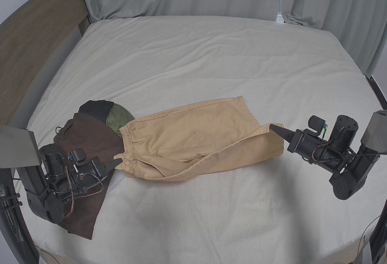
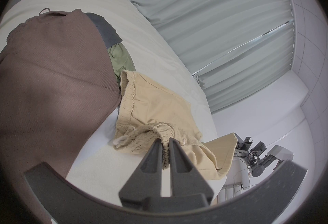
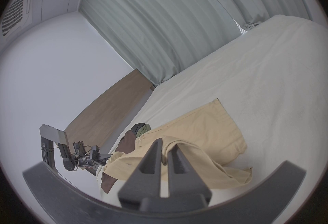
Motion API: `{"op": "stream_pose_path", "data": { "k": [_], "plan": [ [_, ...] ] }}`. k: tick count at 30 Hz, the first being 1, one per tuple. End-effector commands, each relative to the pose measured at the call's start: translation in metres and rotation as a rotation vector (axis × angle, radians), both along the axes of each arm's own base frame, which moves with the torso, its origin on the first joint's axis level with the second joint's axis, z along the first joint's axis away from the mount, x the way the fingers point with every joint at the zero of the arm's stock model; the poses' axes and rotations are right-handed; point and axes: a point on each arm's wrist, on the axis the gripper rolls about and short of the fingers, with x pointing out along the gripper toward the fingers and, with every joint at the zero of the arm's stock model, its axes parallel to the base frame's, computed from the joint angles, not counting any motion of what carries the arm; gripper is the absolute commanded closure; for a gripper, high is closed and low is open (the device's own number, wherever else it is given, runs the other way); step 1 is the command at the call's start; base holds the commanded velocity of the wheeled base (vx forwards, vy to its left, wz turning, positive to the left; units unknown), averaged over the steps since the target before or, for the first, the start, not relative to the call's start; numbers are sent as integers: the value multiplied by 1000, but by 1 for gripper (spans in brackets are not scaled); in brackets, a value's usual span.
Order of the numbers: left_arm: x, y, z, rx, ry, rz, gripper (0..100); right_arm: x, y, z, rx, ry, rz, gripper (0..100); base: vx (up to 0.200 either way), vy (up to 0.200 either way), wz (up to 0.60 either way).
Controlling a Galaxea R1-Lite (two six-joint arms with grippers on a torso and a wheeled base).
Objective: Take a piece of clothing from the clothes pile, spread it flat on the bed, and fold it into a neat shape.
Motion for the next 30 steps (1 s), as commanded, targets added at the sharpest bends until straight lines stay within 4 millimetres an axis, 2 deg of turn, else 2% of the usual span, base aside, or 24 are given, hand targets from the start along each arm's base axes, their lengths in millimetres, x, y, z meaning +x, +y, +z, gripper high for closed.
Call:
{"op": "stream_pose_path", "data": {
  "k": [1, 17, 30],
  "plan": [
    [4, 0, 2, 4, -15, 21, 100, 10, 2, 0, 6, -20, 1, 100, 0, 0, 0],
    [15, 3, 8, -14, -44, 85, 100, 45, 4, 11, 25, -103, -7, 100, 0, 0, 0],
    [29, 5, 16, -46, -79, 174, 100, 71, 9, 30, 32, -129, -7, 100, 0, 0, 0]
  ]
}}
